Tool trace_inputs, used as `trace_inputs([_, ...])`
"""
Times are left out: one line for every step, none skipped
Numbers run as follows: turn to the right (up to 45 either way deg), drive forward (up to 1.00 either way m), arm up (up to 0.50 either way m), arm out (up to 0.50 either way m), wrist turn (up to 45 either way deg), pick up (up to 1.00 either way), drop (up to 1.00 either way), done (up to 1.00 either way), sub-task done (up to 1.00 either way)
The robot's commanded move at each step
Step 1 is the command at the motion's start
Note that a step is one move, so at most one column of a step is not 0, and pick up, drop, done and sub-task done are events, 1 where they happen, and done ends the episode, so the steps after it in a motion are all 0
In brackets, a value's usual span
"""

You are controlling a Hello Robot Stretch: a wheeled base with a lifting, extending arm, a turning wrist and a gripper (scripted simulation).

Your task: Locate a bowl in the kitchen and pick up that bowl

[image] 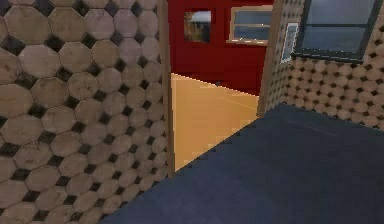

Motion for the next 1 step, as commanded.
trace_inputs([-45.0,0.00,0.00,0.00,0.0,0.00,0.00,0.00,0.00])
